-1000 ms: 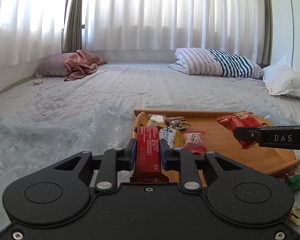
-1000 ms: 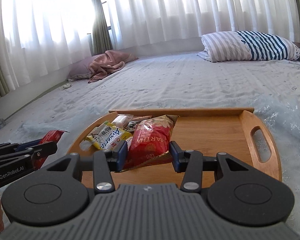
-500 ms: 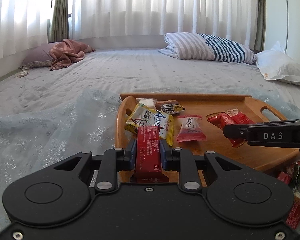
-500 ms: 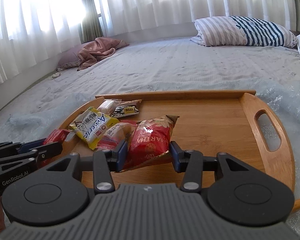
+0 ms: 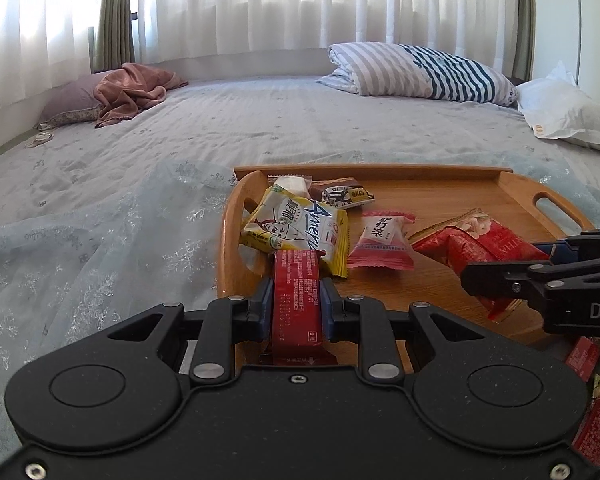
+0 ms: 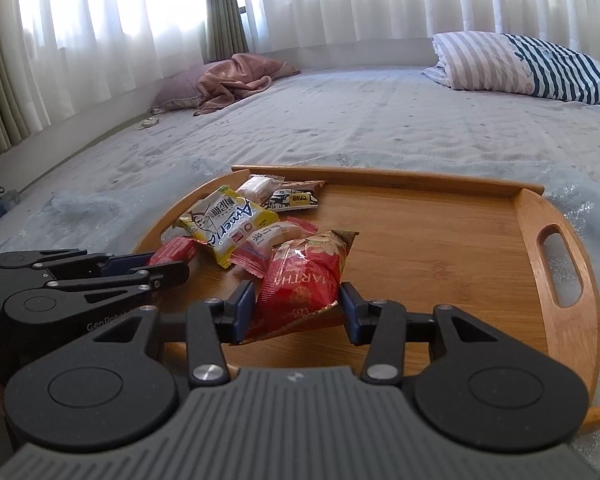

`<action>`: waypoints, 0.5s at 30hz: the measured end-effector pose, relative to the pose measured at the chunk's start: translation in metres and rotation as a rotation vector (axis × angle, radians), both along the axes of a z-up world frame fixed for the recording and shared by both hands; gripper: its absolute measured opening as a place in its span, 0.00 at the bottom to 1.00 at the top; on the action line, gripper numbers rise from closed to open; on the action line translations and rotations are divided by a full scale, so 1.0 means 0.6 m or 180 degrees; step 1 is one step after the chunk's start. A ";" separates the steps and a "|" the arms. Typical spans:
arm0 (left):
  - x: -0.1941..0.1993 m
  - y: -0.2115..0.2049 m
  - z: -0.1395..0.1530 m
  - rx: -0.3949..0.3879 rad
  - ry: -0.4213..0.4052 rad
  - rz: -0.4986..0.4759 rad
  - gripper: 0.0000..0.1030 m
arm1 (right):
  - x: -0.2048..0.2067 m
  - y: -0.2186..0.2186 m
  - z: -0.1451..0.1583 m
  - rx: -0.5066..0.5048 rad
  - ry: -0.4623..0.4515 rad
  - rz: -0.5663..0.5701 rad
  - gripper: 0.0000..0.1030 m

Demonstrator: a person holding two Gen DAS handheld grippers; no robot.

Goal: Organize snacks
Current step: 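Lift the red bar with the left gripper while the right gripper carries the chip bag over the tray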

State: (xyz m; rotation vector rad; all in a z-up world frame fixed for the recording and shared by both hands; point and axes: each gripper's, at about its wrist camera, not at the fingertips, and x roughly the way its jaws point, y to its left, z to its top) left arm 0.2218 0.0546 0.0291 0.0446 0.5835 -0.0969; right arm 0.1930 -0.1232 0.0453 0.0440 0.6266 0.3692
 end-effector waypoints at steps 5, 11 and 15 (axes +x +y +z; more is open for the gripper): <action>0.002 0.004 0.000 -0.0065 0.0007 -0.0002 0.22 | 0.000 -0.015 0.016 0.0156 0.0116 0.0767 0.48; -0.001 0.012 0.004 -0.0100 0.0008 0.0020 0.23 | 0.051 0.006 0.015 -0.0049 0.0374 0.1356 0.48; 0.002 0.016 0.003 -0.0126 0.0057 -0.0024 0.23 | 0.063 0.020 0.010 -0.0028 0.0447 0.1557 0.49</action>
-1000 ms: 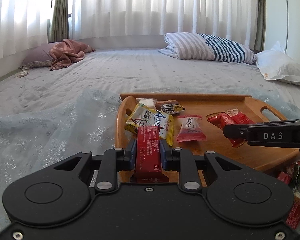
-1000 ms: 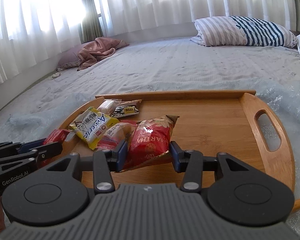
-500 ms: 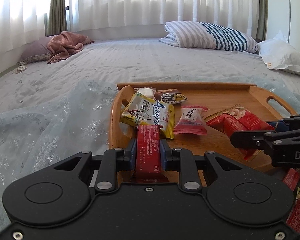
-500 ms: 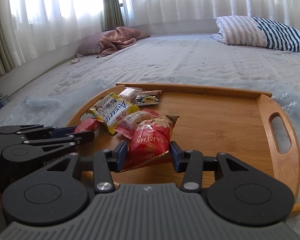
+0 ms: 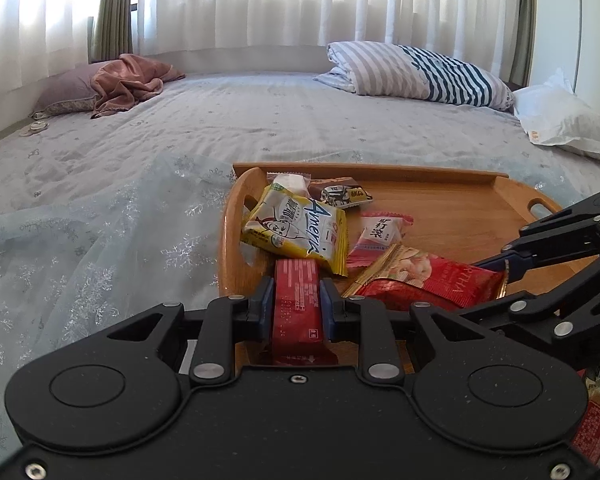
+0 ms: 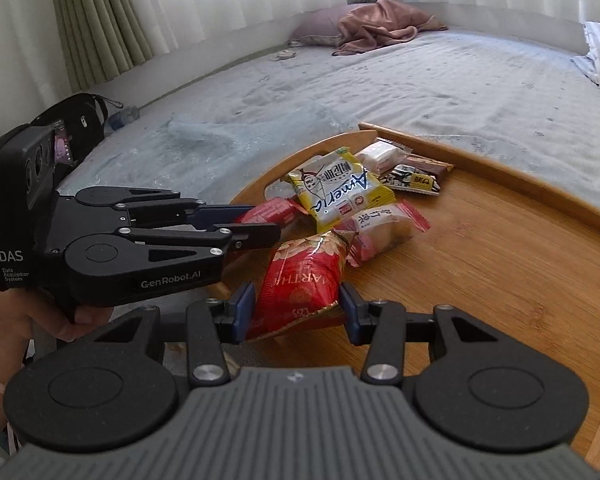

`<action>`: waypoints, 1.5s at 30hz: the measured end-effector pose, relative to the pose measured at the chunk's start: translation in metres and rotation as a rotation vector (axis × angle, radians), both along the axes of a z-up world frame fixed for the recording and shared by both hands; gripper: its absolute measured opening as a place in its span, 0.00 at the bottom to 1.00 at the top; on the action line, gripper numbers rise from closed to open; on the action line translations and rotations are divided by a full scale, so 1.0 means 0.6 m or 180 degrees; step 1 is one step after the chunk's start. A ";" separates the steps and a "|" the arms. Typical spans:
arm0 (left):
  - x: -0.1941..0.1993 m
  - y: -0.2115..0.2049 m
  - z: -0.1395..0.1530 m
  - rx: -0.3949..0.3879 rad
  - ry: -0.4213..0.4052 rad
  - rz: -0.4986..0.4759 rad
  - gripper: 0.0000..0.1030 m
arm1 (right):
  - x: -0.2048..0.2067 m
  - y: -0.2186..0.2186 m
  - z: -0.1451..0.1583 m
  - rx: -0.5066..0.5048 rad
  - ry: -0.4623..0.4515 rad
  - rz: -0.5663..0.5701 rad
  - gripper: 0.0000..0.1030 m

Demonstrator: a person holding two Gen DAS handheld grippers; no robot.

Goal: Organize snacks
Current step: 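Lift the red bar with the left gripper while the right gripper carries the chip bag over the tray, then lower both held snacks into the tray and open both grippers, then withdraw both grippers from the tray back toward the snack pile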

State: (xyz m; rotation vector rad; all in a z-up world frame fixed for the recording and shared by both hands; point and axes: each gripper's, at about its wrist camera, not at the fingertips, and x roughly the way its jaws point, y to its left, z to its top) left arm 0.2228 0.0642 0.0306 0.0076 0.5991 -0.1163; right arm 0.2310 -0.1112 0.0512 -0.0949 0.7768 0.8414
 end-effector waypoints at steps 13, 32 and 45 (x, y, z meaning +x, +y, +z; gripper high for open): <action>-0.020 0.006 0.031 0.0074 -0.0189 0.0160 0.34 | 0.018 0.026 0.001 -0.0327 -0.0134 0.0220 0.64; -0.096 0.016 0.085 0.0020 -0.0320 0.0378 0.61 | -0.061 -0.017 0.052 -0.0124 -0.0526 -0.0322 1.00; -0.166 -0.027 0.102 -0.0092 -0.0309 0.0199 0.75 | -0.178 -0.098 0.066 -0.0152 -0.0796 -0.1160 1.00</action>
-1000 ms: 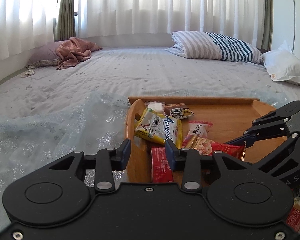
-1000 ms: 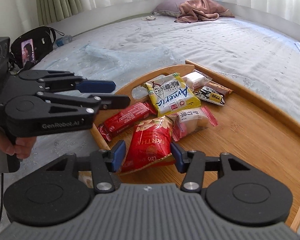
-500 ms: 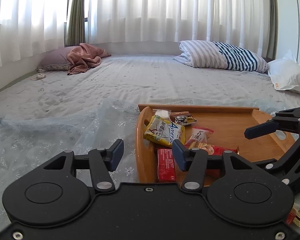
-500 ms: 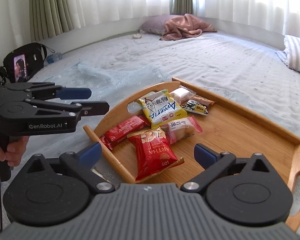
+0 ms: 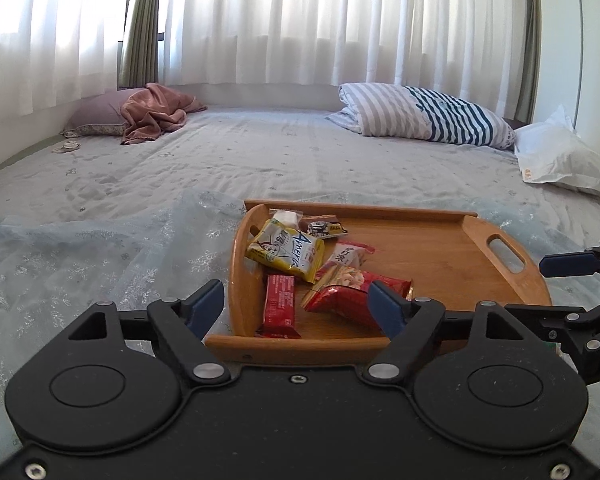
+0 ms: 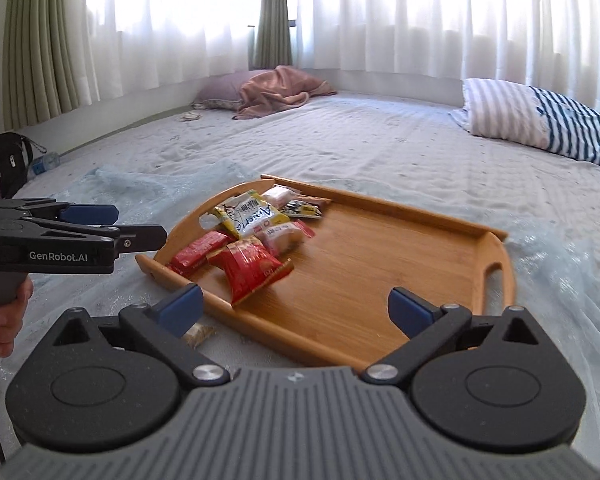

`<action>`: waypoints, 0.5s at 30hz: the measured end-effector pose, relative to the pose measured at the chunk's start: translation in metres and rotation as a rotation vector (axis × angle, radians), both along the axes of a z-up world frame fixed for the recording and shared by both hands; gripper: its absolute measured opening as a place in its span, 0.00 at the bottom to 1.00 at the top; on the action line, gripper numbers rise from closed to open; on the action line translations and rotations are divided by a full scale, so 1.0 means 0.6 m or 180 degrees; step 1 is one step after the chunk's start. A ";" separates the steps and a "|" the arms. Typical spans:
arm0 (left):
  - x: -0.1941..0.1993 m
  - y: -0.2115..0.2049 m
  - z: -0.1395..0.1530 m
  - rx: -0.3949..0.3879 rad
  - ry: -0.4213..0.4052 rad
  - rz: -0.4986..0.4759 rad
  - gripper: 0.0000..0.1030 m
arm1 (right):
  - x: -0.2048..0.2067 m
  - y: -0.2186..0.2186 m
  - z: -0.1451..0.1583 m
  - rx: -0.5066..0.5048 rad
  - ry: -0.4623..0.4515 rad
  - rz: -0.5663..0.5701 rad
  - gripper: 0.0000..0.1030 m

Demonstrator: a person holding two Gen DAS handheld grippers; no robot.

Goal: Organize snacks
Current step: 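Withdraw both grippers from the tray back toward the snack pile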

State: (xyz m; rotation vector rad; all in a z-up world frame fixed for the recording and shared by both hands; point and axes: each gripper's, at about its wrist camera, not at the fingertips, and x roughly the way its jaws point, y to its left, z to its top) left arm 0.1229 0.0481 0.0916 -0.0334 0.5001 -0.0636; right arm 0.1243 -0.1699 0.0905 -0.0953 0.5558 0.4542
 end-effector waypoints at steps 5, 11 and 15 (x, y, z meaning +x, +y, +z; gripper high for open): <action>-0.017 -0.013 0.001 -0.0023 0.0012 -0.0056 0.76 | -0.035 -0.019 0.000 0.0000 -0.0036 -0.0182 1.00; -0.025 -0.022 -0.015 -0.0057 0.0149 -0.0109 0.76 | -0.060 -0.034 -0.005 0.0120 0.0038 -0.0305 1.00; -0.036 -0.030 -0.024 -0.0021 0.0199 -0.0179 0.76 | -0.078 -0.039 -0.011 0.0140 0.0064 -0.0359 1.00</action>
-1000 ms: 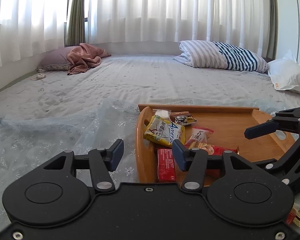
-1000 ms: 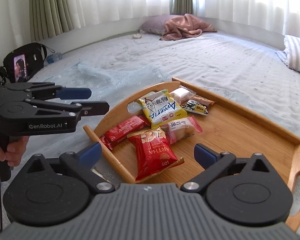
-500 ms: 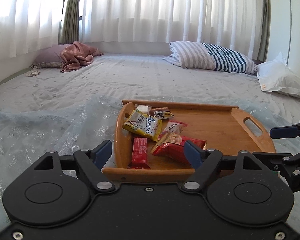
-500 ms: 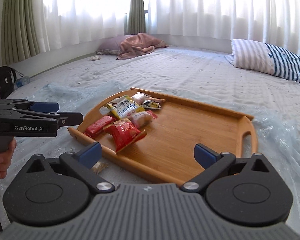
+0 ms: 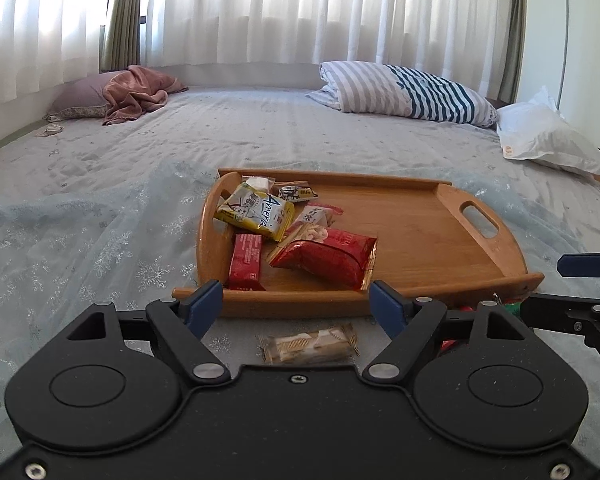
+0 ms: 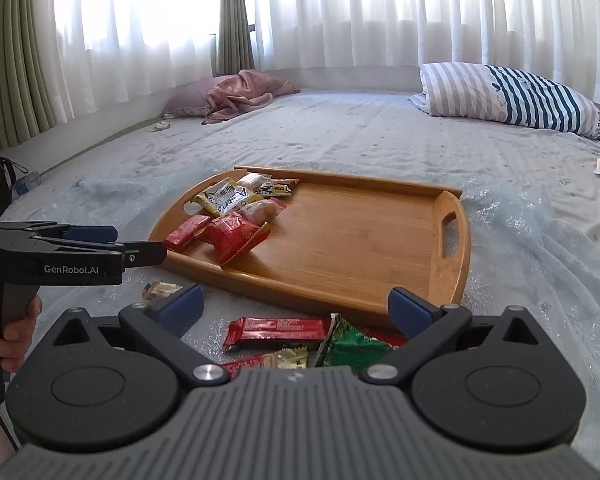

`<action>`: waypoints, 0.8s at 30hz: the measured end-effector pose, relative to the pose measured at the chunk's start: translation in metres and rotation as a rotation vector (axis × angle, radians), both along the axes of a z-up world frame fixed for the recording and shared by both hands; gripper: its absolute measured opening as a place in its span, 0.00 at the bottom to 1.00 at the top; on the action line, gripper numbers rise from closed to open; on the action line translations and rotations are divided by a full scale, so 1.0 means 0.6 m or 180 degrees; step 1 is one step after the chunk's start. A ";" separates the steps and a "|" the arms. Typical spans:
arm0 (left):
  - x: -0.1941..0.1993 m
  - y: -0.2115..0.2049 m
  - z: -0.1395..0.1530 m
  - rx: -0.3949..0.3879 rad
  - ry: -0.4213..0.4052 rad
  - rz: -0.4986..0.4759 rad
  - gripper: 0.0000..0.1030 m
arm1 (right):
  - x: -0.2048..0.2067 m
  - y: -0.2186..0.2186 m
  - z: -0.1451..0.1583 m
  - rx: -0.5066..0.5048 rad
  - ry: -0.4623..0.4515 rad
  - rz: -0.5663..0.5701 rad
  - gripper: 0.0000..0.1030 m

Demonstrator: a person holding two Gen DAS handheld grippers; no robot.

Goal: Organize snacks
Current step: 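Withdraw both grippers from the tray back toward the snack pile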

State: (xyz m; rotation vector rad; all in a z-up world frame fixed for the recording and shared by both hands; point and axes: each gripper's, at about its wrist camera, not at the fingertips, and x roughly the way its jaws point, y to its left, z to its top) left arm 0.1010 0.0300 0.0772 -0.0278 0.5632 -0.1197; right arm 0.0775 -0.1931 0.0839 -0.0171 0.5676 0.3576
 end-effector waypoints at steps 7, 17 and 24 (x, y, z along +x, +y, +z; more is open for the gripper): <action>-0.010 -0.011 -0.027 -0.0065 0.0170 -0.0071 0.76 | -0.026 -0.007 -0.021 0.0139 0.0138 -0.0072 1.00; 0.001 -0.020 -0.070 0.0035 0.0330 -0.0050 0.76 | -0.053 0.009 -0.051 -0.0023 0.0184 -0.0101 1.00; 0.013 -0.025 -0.090 0.0046 0.0404 -0.0049 0.76 | -0.060 0.028 -0.057 0.0103 0.0243 -0.0034 1.00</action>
